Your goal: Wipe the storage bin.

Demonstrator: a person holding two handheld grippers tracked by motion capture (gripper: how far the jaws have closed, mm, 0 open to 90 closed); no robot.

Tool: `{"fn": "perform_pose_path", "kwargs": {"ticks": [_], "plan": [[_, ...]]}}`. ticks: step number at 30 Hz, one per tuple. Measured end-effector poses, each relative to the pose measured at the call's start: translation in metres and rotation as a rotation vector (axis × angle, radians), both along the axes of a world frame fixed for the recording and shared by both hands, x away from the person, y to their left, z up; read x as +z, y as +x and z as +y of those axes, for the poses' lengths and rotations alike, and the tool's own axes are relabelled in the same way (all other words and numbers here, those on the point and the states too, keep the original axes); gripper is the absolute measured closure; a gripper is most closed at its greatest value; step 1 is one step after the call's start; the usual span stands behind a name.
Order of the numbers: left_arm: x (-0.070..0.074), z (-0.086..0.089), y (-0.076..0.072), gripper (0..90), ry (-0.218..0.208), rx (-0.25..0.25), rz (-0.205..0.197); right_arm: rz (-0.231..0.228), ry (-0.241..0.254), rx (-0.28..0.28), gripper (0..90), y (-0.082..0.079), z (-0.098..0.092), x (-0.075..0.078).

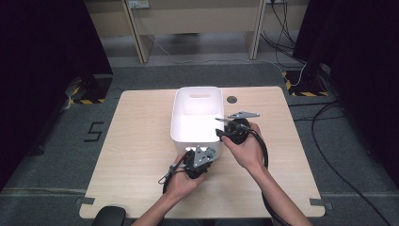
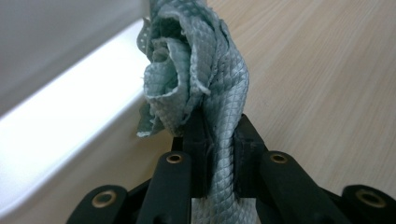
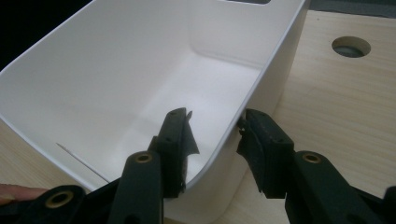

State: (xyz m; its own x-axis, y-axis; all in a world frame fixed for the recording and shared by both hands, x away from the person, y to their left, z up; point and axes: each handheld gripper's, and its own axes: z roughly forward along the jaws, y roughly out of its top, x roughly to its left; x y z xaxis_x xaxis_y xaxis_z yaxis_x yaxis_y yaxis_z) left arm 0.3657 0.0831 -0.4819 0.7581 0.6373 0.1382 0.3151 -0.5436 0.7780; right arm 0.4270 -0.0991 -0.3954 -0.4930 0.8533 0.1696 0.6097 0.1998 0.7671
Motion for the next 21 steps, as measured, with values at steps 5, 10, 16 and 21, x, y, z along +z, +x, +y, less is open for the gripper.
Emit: {"fn": "perform_pose_path", "kwargs": {"ticks": [5, 10, 16, 21], "plan": [[-0.009, -0.002, 0.0, 78.6, 0.018, 0.006, 0.004, 0.0, -0.001, -0.001, 61.0, 0.0, 0.0, 0.0], [-0.012, -0.002, 0.001, 78.6, 0.017, 0.008, 0.012, -0.001, 0.001, -0.003, 61.0, 0.0, 0.0, 0.0], [-0.017, -0.002, 0.002, 78.5, 0.024, 0.011, 0.024, -0.001, -0.002, -0.005, 61.0, -0.001, 0.001, 0.0], [-0.017, -0.004, 0.002, 78.5, 0.025, 0.012, 0.024, -0.007, -0.007, -0.006, 61.0, -0.001, 0.001, 0.0]]}}
